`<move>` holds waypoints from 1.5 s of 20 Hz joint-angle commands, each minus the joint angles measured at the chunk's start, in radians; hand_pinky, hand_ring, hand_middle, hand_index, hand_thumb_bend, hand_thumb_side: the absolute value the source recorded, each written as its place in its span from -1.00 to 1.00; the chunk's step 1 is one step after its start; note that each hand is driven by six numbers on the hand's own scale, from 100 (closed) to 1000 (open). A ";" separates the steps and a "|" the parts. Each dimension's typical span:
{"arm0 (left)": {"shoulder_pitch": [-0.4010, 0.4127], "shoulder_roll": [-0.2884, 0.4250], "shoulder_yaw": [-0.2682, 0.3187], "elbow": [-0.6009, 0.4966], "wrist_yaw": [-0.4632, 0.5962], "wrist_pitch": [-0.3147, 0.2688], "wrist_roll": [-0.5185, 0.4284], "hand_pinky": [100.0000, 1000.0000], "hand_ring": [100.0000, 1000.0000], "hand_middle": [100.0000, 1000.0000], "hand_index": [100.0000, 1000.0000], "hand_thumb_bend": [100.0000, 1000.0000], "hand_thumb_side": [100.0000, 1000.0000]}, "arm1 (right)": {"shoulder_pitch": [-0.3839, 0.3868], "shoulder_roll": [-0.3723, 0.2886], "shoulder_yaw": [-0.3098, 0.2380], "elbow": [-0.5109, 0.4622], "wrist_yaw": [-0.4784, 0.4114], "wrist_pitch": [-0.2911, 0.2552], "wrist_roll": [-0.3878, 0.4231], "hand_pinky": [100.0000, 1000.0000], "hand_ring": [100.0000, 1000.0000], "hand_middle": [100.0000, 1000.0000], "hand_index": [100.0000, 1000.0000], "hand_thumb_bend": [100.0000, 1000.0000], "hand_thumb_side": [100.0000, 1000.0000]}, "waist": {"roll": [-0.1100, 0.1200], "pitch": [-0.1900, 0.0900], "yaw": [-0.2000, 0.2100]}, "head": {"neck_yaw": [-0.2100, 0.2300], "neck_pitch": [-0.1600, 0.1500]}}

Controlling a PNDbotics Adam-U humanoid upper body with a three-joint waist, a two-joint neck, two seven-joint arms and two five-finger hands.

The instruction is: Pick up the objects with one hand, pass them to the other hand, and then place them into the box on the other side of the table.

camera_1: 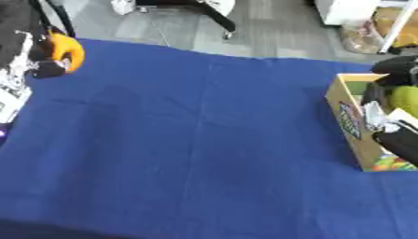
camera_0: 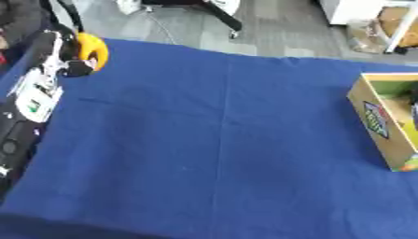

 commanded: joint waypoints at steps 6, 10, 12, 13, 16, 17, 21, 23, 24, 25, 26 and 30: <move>0.052 0.024 -0.095 -0.444 0.497 -0.018 -0.151 0.02 -0.28 -0.36 -0.23 -0.80 -1.00 | -0.108 0.007 0.063 -0.090 -0.021 -0.025 0.085 0.32 0.17 0.30 0.39 -1.00 -0.30 | -0.004 -0.008 0.006 | -0.009 0.004; 0.058 -0.007 -0.158 -0.557 0.628 0.016 -0.211 0.03 -0.27 -0.35 -0.22 -0.81 -1.00 | -0.190 0.025 0.123 -0.112 -0.052 -0.051 0.154 0.30 0.15 0.27 0.39 -1.00 -0.34 | -0.006 -0.010 0.007 | -0.016 0.005; 0.056 -0.019 -0.192 -0.599 0.676 0.040 -0.242 0.04 -0.27 -0.35 -0.22 -0.81 -1.00 | -0.237 0.037 0.159 -0.113 -0.070 -0.068 0.196 0.30 0.14 0.26 0.39 -0.98 -0.36 | -0.007 -0.010 0.008 | -0.021 0.005; 0.055 -0.022 -0.205 -0.614 0.694 0.052 -0.253 0.04 -0.27 -0.35 -0.23 -0.81 -1.00 | -0.253 0.041 0.173 -0.113 -0.079 -0.073 0.213 0.28 0.12 0.23 0.39 -0.96 -0.36 | -0.007 -0.010 0.008 | -0.023 0.005; 0.046 -0.018 -0.262 -0.649 0.744 0.092 -0.285 0.05 -0.27 -0.35 -0.23 -0.80 -0.99 | -0.306 0.053 0.221 -0.113 -0.103 -0.076 0.271 0.26 0.09 0.19 0.38 -0.93 -0.38 | -0.006 -0.009 0.009 | -0.028 0.005; 0.044 -0.017 -0.276 -0.658 0.756 0.103 -0.292 0.06 -0.27 -0.35 -0.23 -0.80 -0.98 | -0.318 0.055 0.230 -0.113 -0.106 -0.075 0.287 0.25 0.08 0.17 0.37 -0.92 -0.39 | -0.006 -0.009 0.010 | -0.029 0.006; 0.024 -0.018 -0.329 -0.684 0.787 0.137 -0.329 0.08 -0.26 -0.35 -0.22 -0.80 -0.96 | -0.358 0.065 0.269 -0.102 -0.101 -0.068 0.349 0.24 0.05 0.14 0.30 -0.88 -0.40 | -0.006 -0.008 0.013 | -0.035 0.008; 0.014 -0.021 -0.345 -0.694 0.798 0.149 -0.345 0.08 -0.26 -0.35 -0.22 -0.80 -0.96 | -0.370 0.072 0.284 -0.085 -0.094 -0.069 0.376 0.23 0.04 0.13 0.29 -0.86 -0.39 | -0.006 -0.007 0.014 | -0.036 0.009; 0.008 -0.024 -0.353 -0.700 0.802 0.154 -0.351 0.08 -0.26 -0.35 -0.22 -0.80 -0.96 | -0.374 0.076 0.291 -0.073 -0.088 -0.070 0.389 0.23 0.05 0.13 0.29 -0.85 -0.38 | -0.007 -0.007 0.015 | -0.036 0.010; 0.003 -0.027 -0.359 -0.707 0.806 0.158 -0.357 0.08 -0.26 -0.34 -0.22 -0.80 -0.96 | -0.377 0.080 0.297 -0.060 -0.079 -0.072 0.403 0.24 0.05 0.13 0.29 -0.84 -0.38 | -0.007 -0.007 0.015 | -0.036 0.011; -0.001 -0.029 -0.364 -0.714 0.808 0.162 -0.361 0.08 -0.26 -0.34 -0.22 -0.80 -0.96 | -0.379 0.085 0.302 -0.048 -0.069 -0.074 0.415 0.24 0.05 0.14 0.29 -0.83 -0.37 | -0.007 -0.007 0.016 | -0.036 0.012; -0.011 -0.037 -0.374 -0.726 0.797 0.170 -0.367 0.09 -0.26 -0.34 -0.22 -0.80 -0.96 | -0.390 0.098 0.319 -0.007 -0.028 -0.085 0.456 0.26 0.08 0.16 0.36 -0.78 -0.35 | -0.008 -0.007 0.017 | -0.036 0.014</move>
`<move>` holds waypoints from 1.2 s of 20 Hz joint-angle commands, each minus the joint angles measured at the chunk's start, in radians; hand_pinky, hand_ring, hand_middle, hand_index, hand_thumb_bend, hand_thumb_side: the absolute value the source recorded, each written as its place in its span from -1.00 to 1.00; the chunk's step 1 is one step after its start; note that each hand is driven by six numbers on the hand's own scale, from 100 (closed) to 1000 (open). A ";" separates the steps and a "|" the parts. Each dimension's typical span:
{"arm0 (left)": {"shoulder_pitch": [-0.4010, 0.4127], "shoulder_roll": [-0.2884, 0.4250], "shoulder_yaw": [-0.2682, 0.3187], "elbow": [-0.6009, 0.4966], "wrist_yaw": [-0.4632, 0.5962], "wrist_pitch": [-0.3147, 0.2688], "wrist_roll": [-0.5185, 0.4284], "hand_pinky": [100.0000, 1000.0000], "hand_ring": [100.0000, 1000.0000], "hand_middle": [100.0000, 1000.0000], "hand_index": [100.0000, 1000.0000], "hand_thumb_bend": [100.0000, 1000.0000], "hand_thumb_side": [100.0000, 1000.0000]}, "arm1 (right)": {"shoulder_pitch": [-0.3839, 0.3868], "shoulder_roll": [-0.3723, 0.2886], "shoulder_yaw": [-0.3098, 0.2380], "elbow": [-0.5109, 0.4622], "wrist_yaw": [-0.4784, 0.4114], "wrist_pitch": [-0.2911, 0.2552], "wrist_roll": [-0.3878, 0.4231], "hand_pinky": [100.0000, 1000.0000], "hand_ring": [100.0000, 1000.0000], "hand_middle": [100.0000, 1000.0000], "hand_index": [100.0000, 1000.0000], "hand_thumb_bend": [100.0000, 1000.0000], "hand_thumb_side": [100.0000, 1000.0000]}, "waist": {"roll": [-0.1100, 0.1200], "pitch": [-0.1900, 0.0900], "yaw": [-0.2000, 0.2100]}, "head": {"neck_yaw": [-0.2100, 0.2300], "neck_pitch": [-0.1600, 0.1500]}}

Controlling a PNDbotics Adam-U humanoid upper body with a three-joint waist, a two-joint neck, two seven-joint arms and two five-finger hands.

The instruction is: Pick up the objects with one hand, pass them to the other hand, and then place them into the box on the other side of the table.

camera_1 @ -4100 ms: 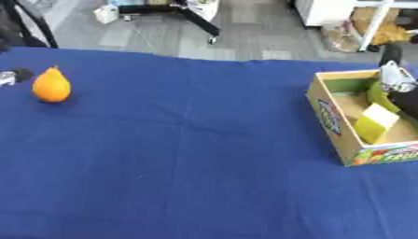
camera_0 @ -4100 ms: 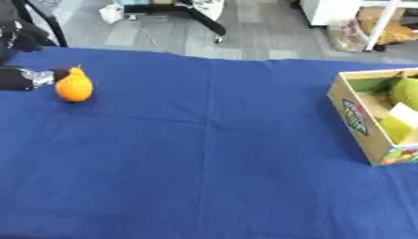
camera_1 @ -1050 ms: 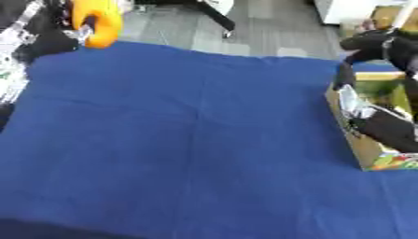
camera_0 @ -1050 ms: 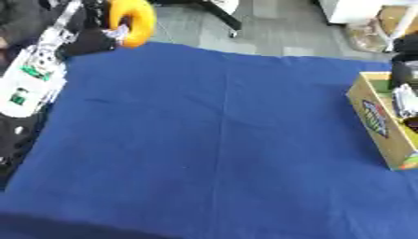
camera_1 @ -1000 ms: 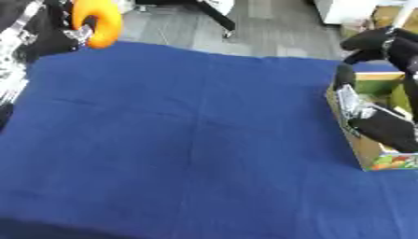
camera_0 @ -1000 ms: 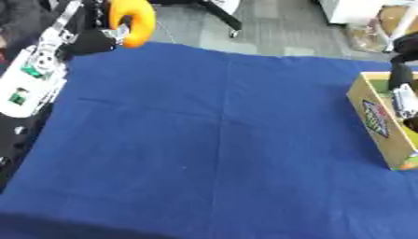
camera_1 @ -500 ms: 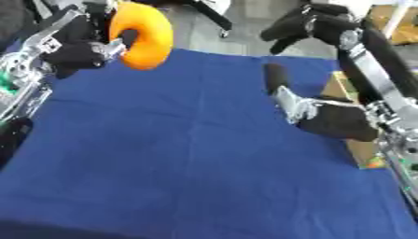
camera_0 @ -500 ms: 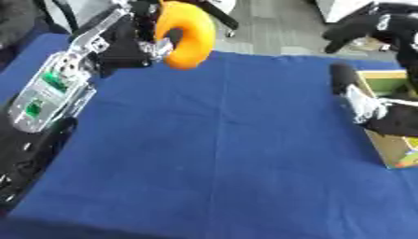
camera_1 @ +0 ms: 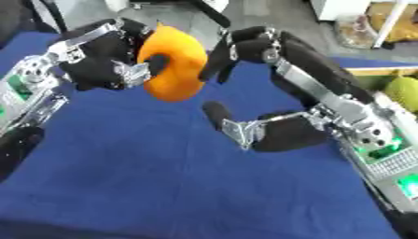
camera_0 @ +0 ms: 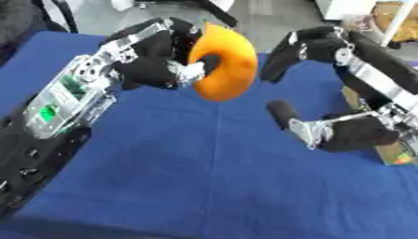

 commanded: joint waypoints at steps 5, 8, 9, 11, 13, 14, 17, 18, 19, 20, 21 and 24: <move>-0.025 -0.001 -0.002 -0.021 -0.034 -0.003 -0.005 0.10 -0.26 -0.34 -0.22 -0.80 -0.97 | -0.024 0.012 0.003 0.049 0.111 0.011 0.039 0.27 0.10 0.20 0.54 -0.68 -0.34 | -0.009 -0.007 0.000 | -0.002 0.006; -0.024 -0.004 -0.004 -0.020 -0.046 -0.007 -0.003 0.10 -0.26 -0.34 -0.22 -0.80 -0.97 | -0.024 0.017 0.001 0.055 0.183 0.025 0.033 0.29 0.13 0.27 0.64 -0.57 -0.32 | -0.008 -0.006 -0.001 | -0.001 0.006; -0.023 -0.002 -0.005 -0.020 -0.051 -0.008 -0.003 0.10 -0.26 -0.34 -0.22 -0.80 -0.97 | -0.023 0.017 -0.001 0.052 0.212 0.027 0.031 0.30 0.14 0.28 0.66 -0.55 -0.31 | -0.008 -0.006 -0.002 | -0.001 0.006; -0.017 0.004 -0.006 -0.018 -0.063 -0.011 -0.005 0.10 -0.25 -0.34 -0.22 -0.80 -0.97 | -0.018 0.016 -0.004 0.046 0.261 0.032 0.026 0.30 0.15 0.29 0.66 -0.54 -0.29 | -0.008 -0.006 -0.003 | -0.001 0.006; -0.009 0.013 -0.005 -0.014 -0.078 -0.013 -0.007 0.10 -0.25 -0.34 -0.22 -0.79 -0.98 | -0.012 0.012 -0.005 0.044 0.289 0.036 0.024 0.31 0.15 0.29 0.67 -0.54 -0.28 | -0.007 -0.005 -0.004 | 0.000 0.006; -0.002 0.020 -0.003 -0.009 -0.085 -0.014 -0.007 0.10 -0.25 -0.34 -0.22 -0.79 -0.98 | -0.010 0.010 -0.005 0.042 0.297 0.037 0.025 0.31 0.15 0.30 0.68 -0.53 -0.27 | -0.007 -0.005 -0.005 | -0.001 0.005; 0.016 0.041 0.002 0.003 -0.102 -0.019 -0.005 0.10 -0.25 -0.34 -0.22 -0.79 -0.98 | -0.005 0.006 -0.006 0.035 0.306 0.040 0.028 0.31 0.16 0.30 0.68 -0.53 -0.27 | -0.007 -0.004 -0.006 | -0.001 0.004; 0.021 0.049 0.005 0.006 -0.108 -0.021 -0.005 0.10 -0.25 -0.34 -0.22 -0.79 -0.99 | -0.004 0.005 -0.006 0.033 0.307 0.042 0.029 0.32 0.16 0.30 0.68 -0.52 -0.27 | -0.006 -0.004 -0.006 | -0.001 0.004; 0.028 0.058 0.008 0.009 -0.114 -0.024 -0.004 0.10 -0.25 -0.34 -0.22 -0.78 -0.99 | -0.004 0.004 -0.007 0.030 0.309 0.043 0.030 0.32 0.16 0.30 0.68 -0.52 -0.27 | -0.006 -0.004 -0.007 | -0.001 0.004; 0.036 0.068 0.013 0.011 -0.120 -0.027 -0.002 0.10 -0.26 -0.34 -0.22 -0.78 -0.99 | -0.003 0.003 -0.008 0.027 0.312 0.045 0.030 0.32 0.16 0.31 0.68 -0.51 -0.26 | -0.005 -0.004 -0.007 | -0.001 0.004; 0.043 0.077 0.018 0.013 -0.126 -0.030 0.001 0.10 -0.26 -0.34 -0.22 -0.78 -0.99 | -0.003 0.002 -0.010 0.025 0.315 0.047 0.030 0.32 0.16 0.31 0.68 -0.51 -0.26 | -0.005 -0.004 -0.006 | -0.002 0.004; 0.064 0.106 0.033 0.022 -0.142 -0.039 0.008 0.10 -0.26 -0.35 -0.22 -0.78 -1.00 | -0.002 -0.001 -0.012 0.021 0.321 0.053 0.028 0.32 0.16 0.31 0.68 -0.51 -0.26 | -0.004 -0.004 -0.006 | -0.003 0.002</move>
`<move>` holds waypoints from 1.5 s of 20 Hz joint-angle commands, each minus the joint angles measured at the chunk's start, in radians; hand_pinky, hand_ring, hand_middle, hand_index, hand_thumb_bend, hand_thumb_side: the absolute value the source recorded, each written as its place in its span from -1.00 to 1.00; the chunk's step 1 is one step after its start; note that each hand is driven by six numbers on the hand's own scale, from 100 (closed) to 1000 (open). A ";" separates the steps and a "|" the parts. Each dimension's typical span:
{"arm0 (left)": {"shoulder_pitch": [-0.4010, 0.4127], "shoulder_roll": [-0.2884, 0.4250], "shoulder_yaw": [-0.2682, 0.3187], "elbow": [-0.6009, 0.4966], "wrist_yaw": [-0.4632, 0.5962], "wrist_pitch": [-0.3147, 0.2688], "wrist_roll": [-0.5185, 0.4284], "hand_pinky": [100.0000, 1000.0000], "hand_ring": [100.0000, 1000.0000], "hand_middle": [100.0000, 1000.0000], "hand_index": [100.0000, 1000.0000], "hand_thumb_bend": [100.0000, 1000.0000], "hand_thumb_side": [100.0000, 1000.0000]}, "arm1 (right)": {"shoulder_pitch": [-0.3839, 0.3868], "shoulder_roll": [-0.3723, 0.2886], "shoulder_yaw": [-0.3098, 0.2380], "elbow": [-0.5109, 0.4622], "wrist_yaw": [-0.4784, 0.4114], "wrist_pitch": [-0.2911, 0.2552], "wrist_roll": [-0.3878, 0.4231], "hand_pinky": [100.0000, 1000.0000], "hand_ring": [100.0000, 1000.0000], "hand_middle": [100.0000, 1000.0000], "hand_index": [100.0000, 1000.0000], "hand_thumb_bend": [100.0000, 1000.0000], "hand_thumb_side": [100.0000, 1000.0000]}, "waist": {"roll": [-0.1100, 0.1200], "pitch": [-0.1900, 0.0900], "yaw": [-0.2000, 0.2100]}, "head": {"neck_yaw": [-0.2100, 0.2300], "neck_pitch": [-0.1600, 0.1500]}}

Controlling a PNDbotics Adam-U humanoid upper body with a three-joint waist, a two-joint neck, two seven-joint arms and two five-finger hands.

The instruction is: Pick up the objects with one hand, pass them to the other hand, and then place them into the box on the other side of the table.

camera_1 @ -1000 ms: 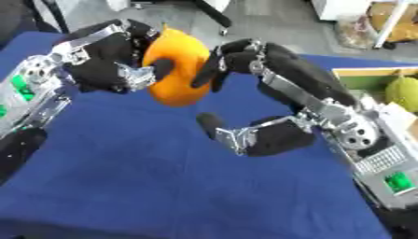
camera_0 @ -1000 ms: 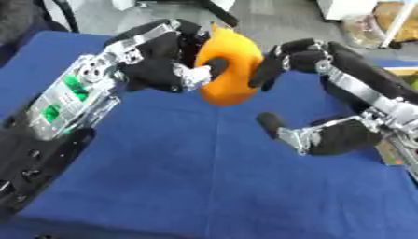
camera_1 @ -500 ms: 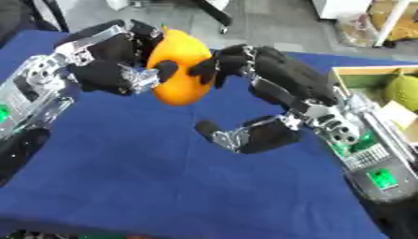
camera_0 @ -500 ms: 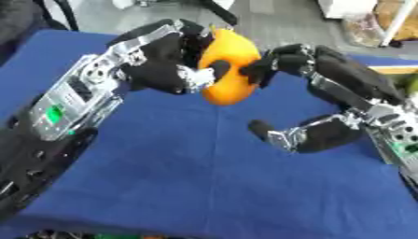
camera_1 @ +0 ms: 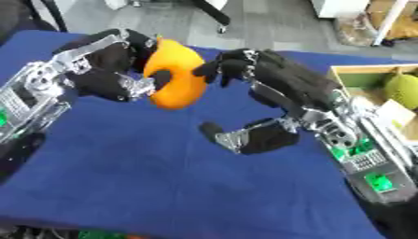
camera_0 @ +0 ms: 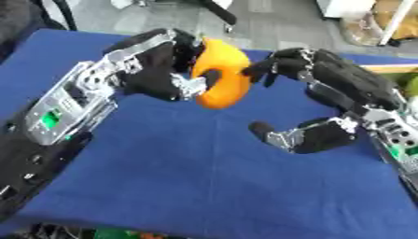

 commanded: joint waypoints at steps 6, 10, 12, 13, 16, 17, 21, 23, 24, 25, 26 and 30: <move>0.006 0.062 0.035 0.002 -0.013 -0.017 0.003 0.09 -0.26 -0.34 -0.22 -0.78 -1.00 | -0.012 -0.020 -0.016 -0.021 0.021 0.020 -0.017 0.31 0.16 0.30 0.68 -0.49 -0.27 | -0.003 -0.006 0.003 | -0.006 -0.005; -0.005 0.056 0.025 -0.014 0.001 -0.008 -0.010 0.10 -0.25 -0.34 -0.22 -0.78 -0.99 | -0.017 -0.011 -0.008 -0.012 0.038 0.032 -0.034 0.30 0.15 0.30 0.67 -0.49 -0.28 | -0.003 -0.007 0.004 | -0.007 -0.005; -0.013 0.049 0.018 -0.023 0.011 -0.002 -0.014 0.10 -0.25 -0.34 -0.22 -0.78 -0.99 | -0.021 -0.004 -0.004 -0.004 0.047 0.037 -0.039 0.30 0.14 0.29 0.66 -0.50 -0.29 | -0.003 -0.008 0.005 | -0.009 -0.005; -0.017 0.046 0.014 -0.028 0.016 0.002 -0.015 0.10 -0.25 -0.34 -0.22 -0.78 -0.99 | -0.022 0.000 -0.001 0.001 0.051 0.038 -0.041 0.30 0.14 0.29 0.66 -0.50 -0.29 | -0.003 -0.008 0.005 | -0.010 -0.005; -0.030 0.036 -0.002 -0.040 0.032 0.015 -0.016 0.10 -0.25 -0.34 -0.22 -0.78 -0.99 | -0.025 0.011 0.005 0.013 0.059 0.038 -0.043 0.29 0.14 0.29 0.64 -0.50 -0.30 | -0.002 -0.008 0.006 | -0.010 -0.005; -0.035 0.032 -0.006 -0.046 0.036 0.019 -0.017 0.10 -0.25 -0.34 -0.22 -0.78 -0.99 | -0.027 0.015 0.007 0.017 0.062 0.038 -0.042 0.30 0.14 0.29 0.64 -0.50 -0.30 | -0.002 -0.008 0.006 | -0.011 -0.004; -0.049 0.019 -0.015 -0.060 0.043 0.029 -0.013 0.11 -0.25 -0.34 -0.22 -0.79 -0.98 | -0.033 0.027 0.017 0.030 0.073 0.036 -0.037 0.29 0.14 0.29 0.63 -0.50 -0.31 | -0.003 -0.009 0.006 | -0.013 -0.004; -0.054 0.013 -0.016 -0.064 0.046 0.031 -0.010 0.12 -0.25 -0.34 -0.22 -0.77 -0.98 | -0.034 0.033 0.019 0.035 0.079 0.037 -0.037 0.29 0.14 0.29 0.62 -0.51 -0.32 | -0.002 -0.009 0.006 | -0.014 -0.003; -0.056 0.010 -0.018 -0.067 0.048 0.033 -0.008 0.12 -0.25 -0.34 -0.22 -0.77 -0.98 | -0.035 0.035 0.020 0.038 0.083 0.038 -0.038 0.29 0.14 0.28 0.62 -0.51 -0.32 | -0.002 -0.009 0.006 | -0.014 -0.003; -0.059 0.008 -0.019 -0.069 0.049 0.035 -0.007 0.12 -0.25 -0.34 -0.22 -0.77 -0.98 | -0.036 0.038 0.020 0.041 0.087 0.039 -0.040 0.29 0.14 0.28 0.62 -0.51 -0.33 | -0.002 -0.009 0.006 | -0.015 -0.002; -0.061 0.005 -0.021 -0.072 0.051 0.037 -0.005 0.12 -0.25 -0.34 -0.22 -0.77 -0.98 | -0.037 0.040 0.020 0.043 0.092 0.040 -0.043 0.29 0.14 0.28 0.61 -0.51 -0.33 | -0.002 -0.009 0.006 | -0.015 -0.002; -0.070 -0.006 -0.027 -0.082 0.059 0.046 0.003 0.10 -0.25 -0.34 -0.22 -0.77 -0.98 | -0.040 0.053 0.018 0.050 0.116 0.055 -0.068 0.27 0.12 0.26 0.57 -0.53 -0.39 | -0.002 -0.010 0.006 | -0.016 -0.003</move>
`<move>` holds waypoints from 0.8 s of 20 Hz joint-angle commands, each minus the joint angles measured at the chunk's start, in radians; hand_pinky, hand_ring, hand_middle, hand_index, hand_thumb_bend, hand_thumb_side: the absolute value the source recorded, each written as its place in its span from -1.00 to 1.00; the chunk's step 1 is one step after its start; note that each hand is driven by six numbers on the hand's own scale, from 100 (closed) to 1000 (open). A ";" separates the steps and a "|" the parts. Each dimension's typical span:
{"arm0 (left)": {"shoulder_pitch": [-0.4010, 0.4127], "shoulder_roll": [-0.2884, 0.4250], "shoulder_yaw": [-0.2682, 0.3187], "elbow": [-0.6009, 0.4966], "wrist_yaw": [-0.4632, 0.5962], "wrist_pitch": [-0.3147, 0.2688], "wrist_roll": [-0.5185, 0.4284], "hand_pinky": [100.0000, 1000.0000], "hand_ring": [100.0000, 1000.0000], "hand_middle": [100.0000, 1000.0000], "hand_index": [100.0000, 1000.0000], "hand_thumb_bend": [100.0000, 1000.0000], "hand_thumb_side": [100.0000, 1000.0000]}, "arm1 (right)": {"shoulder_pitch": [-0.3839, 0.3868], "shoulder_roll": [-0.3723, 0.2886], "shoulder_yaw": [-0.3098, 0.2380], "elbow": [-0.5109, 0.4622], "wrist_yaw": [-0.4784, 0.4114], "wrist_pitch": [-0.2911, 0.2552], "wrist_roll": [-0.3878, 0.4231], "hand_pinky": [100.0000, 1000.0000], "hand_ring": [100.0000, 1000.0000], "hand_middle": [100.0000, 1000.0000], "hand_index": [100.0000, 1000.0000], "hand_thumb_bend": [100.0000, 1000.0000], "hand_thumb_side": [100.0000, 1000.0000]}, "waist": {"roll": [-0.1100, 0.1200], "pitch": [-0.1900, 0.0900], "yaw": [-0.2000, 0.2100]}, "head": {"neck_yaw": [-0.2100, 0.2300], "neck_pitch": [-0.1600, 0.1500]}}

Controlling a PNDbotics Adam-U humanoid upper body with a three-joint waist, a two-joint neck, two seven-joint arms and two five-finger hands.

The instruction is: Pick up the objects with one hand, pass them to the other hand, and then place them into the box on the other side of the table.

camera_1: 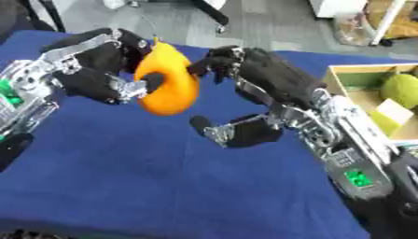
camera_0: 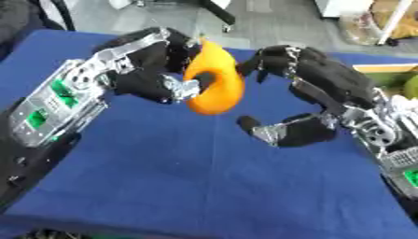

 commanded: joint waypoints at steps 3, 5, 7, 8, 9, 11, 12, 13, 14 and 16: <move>-0.027 -0.003 -0.003 -0.029 0.016 0.014 0.009 0.10 -0.24 -0.34 -0.22 -0.77 -0.97 | -0.022 0.013 -0.004 0.007 0.037 0.028 -0.047 0.24 0.09 0.22 0.51 -0.56 -0.46 | -0.001 -0.010 0.000 | -0.005 -0.004; -0.029 -0.007 -0.007 -0.031 0.021 0.019 0.011 0.10 -0.24 -0.34 -0.22 -0.77 -0.97 | -0.023 0.019 -0.003 0.013 0.054 0.047 -0.080 0.22 0.06 0.18 0.42 -0.60 -0.57 | -0.001 -0.010 0.000 | -0.005 -0.004; -0.030 -0.009 -0.008 -0.034 0.024 0.022 0.013 0.10 -0.24 -0.34 -0.22 -0.78 -0.97 | -0.023 0.023 -0.002 0.019 0.070 0.072 -0.123 0.18 0.03 0.12 0.29 -0.69 -0.70 | -0.001 -0.010 0.000 | -0.006 -0.004; -0.030 -0.010 -0.008 -0.035 0.025 0.024 0.015 0.10 -0.24 -0.34 -0.22 -0.78 -0.97 | -0.023 0.025 -0.002 0.022 0.076 0.089 -0.151 0.17 0.01 0.09 0.22 -0.71 -0.74 | -0.001 -0.010 0.000 | -0.006 -0.004; -0.030 -0.011 -0.008 -0.036 0.026 0.024 0.017 0.10 -0.24 -0.34 -0.21 -0.77 -0.97 | -0.023 0.026 -0.001 0.026 0.080 0.105 -0.181 0.14 -0.02 0.05 0.11 -0.76 -0.79 | -0.001 -0.010 0.000 | -0.007 -0.004; -0.030 -0.011 -0.007 -0.037 0.028 0.026 0.020 0.10 -0.24 -0.34 -0.21 -0.77 -0.98 | -0.022 0.029 0.003 0.034 0.080 0.133 -0.238 0.11 -0.06 -0.02 -0.09 -0.85 -0.88 | -0.001 -0.010 0.000 | -0.007 -0.004; -0.029 -0.011 -0.006 -0.037 0.028 0.026 0.023 0.10 -0.24 -0.34 -0.21 -0.77 -0.98 | -0.021 0.030 0.004 0.038 0.073 0.147 -0.273 0.10 -0.07 -0.04 -0.12 -0.87 -0.89 | -0.001 -0.010 0.000 | -0.008 -0.005; -0.028 -0.010 -0.005 -0.037 0.029 0.026 0.025 0.10 -0.24 -0.34 -0.21 -0.77 -0.98 | -0.020 0.030 0.007 0.042 0.063 0.159 -0.306 0.08 -0.08 -0.06 -0.20 -0.96 -0.94 | -0.001 -0.010 0.000 | -0.008 -0.005; -0.027 -0.010 -0.005 -0.036 0.029 0.027 0.027 0.10 -0.24 -0.34 -0.21 -0.77 -0.98 | -0.019 0.031 0.010 0.048 0.051 0.168 -0.338 0.08 -0.08 -0.06 -0.22 -0.98 -0.95 | -0.001 -0.010 0.000 | -0.009 -0.005; -0.025 -0.008 -0.004 -0.035 0.029 0.027 0.029 0.10 -0.24 -0.33 -0.21 -0.77 -0.98 | -0.017 0.031 0.015 0.057 0.026 0.182 -0.396 0.06 -0.11 -0.10 -0.30 -1.00 -1.00 | -0.001 -0.010 0.000 | -0.009 -0.006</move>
